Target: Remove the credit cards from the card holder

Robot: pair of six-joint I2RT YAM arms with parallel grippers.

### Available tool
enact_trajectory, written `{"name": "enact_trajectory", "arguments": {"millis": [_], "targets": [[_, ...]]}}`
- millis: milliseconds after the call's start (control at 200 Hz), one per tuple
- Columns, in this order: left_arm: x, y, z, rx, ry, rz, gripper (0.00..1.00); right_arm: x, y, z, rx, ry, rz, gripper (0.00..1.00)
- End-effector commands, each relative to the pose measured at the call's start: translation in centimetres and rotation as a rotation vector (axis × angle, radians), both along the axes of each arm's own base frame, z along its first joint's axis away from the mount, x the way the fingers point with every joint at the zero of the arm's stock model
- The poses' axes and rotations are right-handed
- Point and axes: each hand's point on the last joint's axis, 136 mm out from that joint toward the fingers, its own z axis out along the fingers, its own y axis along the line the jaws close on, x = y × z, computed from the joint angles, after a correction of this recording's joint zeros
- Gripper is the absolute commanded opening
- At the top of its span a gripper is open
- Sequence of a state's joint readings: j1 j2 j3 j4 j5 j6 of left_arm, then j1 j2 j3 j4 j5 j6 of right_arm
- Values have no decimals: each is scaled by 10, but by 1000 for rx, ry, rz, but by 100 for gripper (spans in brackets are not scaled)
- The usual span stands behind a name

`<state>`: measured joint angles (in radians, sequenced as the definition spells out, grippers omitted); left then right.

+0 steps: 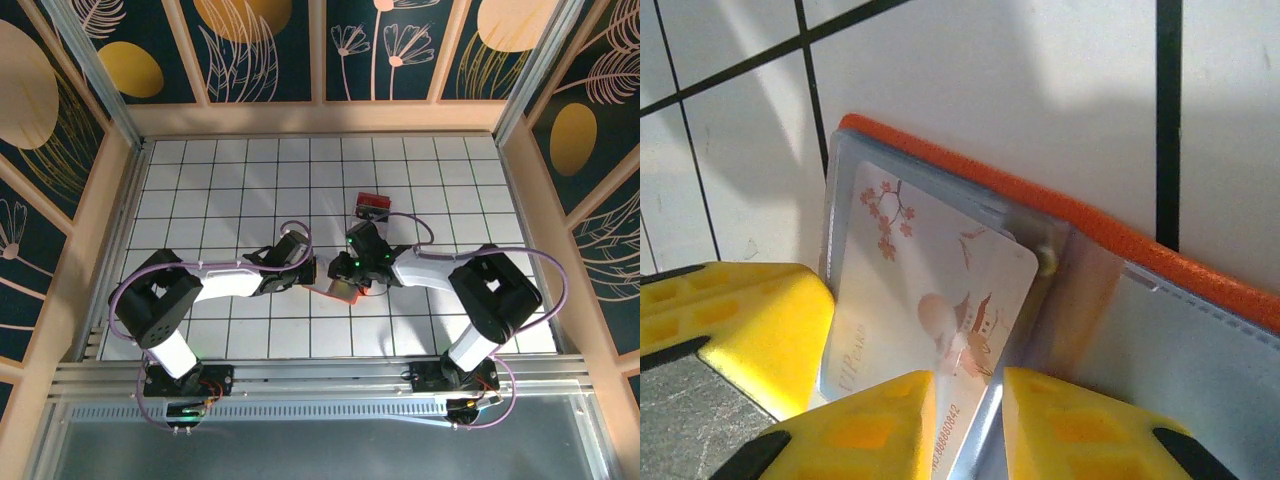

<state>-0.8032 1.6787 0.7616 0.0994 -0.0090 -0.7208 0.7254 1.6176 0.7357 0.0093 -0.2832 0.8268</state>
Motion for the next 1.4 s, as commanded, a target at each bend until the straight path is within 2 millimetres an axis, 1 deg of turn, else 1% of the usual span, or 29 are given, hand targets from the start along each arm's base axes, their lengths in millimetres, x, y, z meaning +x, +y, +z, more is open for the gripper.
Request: {"name": "enact_trajectory", "arguments": {"millis": [0,110,275,385,480,636,761,896,1036,1161,1301,1396], "targets": [[-4,10,-14,47,54,26,7,-5,-2,4,25,17,-13,25],[-4,10,-15,46,59,28,7,-6,0,7,43,9,-13,25],[-5,10,-14,43,61,29,7,-6,-1,-7,41,31,-30,25],[-6,11,-13,45,62,28,13,-5,-2,-14,42,36,-45,25],[-8,12,-13,47,65,22,16,0,-1,-14,64,19,-58,24],[-11,12,-13,56,80,10,19,14,2,-3,111,-40,-67,22],[-13,12,-15,60,93,3,19,25,6,8,175,-80,-59,20],[-13,8,-16,52,102,-3,18,32,11,13,234,-88,-49,19],[-11,7,-15,49,101,3,18,33,12,12,264,-78,-47,17],[-10,14,-14,70,91,28,18,31,7,11,256,-61,-67,17],[-8,16,-7,64,73,49,18,24,7,21,194,-62,-52,18],[-6,17,-5,58,66,62,16,22,9,34,140,-87,-45,19]]}}
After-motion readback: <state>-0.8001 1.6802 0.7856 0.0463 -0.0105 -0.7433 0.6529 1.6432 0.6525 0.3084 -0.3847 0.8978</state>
